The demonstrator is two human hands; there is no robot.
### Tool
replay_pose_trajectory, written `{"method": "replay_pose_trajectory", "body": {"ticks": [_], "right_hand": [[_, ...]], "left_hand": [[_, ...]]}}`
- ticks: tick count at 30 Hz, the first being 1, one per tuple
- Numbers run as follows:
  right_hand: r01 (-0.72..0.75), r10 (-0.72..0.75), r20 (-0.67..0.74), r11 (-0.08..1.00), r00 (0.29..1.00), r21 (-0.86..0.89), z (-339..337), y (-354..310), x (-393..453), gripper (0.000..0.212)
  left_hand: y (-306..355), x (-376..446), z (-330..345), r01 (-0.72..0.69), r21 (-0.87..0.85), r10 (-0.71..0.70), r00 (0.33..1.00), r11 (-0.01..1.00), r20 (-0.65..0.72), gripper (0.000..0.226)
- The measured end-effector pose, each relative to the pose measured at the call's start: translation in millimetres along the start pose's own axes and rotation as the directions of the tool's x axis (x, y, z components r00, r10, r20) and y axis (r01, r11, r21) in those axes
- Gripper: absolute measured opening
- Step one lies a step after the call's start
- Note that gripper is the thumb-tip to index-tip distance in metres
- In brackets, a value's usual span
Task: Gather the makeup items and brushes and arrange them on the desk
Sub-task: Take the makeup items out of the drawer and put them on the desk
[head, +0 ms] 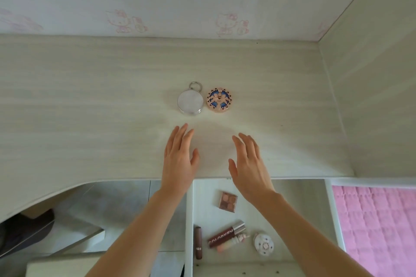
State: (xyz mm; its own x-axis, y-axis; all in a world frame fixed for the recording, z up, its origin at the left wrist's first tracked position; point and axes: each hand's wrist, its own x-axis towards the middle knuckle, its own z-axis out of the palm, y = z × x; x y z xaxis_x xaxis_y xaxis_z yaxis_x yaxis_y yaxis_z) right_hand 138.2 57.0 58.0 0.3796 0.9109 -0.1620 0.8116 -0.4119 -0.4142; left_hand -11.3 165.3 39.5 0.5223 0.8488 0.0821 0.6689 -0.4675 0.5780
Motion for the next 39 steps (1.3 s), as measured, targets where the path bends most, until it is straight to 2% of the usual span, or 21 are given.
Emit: {"method": "replay_pose_trajectory", "body": {"ticks": [5,10,17,20,24,29,32,34,36,39], "right_hand": [[0.023,-0.023,0.011,0.999,1.000,0.027,2.9,2.6,-49.3,0.053],[0.021,-0.023,0.041,0.997,0.999,0.071,17.1,20.0,-95.7,0.050],[-0.050,0.044,0.187,0.998,0.981,0.028,48.9,65.7,-151.3,0.052],[-0.126,0.115,0.277,0.992,0.954,0.023,62.2,82.3,-164.5,0.052],[-0.255,0.237,0.430,0.967,0.871,-0.016,78.7,100.2,-174.5,0.048],[-0.332,0.324,0.511,0.940,0.796,-0.078,96.5,116.5,-172.7,0.047],[-0.383,0.376,0.530,0.918,0.760,-0.102,106.1,122.0,-168.9,0.046],[-0.422,0.408,0.539,0.901,0.737,-0.104,112.2,124.1,-167.4,0.044],[-0.448,0.429,0.548,0.887,0.718,-0.108,118.4,125.7,-168.2,0.046],[-0.458,0.446,0.536,0.881,0.717,-0.121,127.1,128.3,-170.3,0.050]], "left_hand": [[15.9,-56.5,-0.6,-0.032,-0.056,0.030,0.999,0.998,-0.042,0.043],[29.0,-115.9,14.6,-0.012,-0.074,0.011,1.000,0.997,-0.013,0.035],[28.1,-187.7,51.7,0.087,0.034,-0.091,0.978,0.996,0.189,0.025],[23.2,-203.1,66.4,0.124,0.113,-0.153,0.944,0.986,0.293,0.025],[13.8,-207.4,82.5,0.074,0.207,-0.165,0.868,0.976,0.468,0.032],[11.4,-184.7,99.8,-0.010,0.298,-0.166,0.812,0.955,0.560,0.036],[8.3,-173.1,108.5,-0.136,0.500,-0.252,0.734,0.856,0.631,0.038],[4.7,-169.2,113.9,-0.208,0.564,-0.282,0.699,0.799,0.658,0.048],[2.1,-166.1,120.7,-0.198,0.540,-0.253,0.720,0.818,0.647,0.053],[-0.3,-158.4,131.4,-0.152,0.474,-0.181,0.791,0.867,0.584,0.057]]}}
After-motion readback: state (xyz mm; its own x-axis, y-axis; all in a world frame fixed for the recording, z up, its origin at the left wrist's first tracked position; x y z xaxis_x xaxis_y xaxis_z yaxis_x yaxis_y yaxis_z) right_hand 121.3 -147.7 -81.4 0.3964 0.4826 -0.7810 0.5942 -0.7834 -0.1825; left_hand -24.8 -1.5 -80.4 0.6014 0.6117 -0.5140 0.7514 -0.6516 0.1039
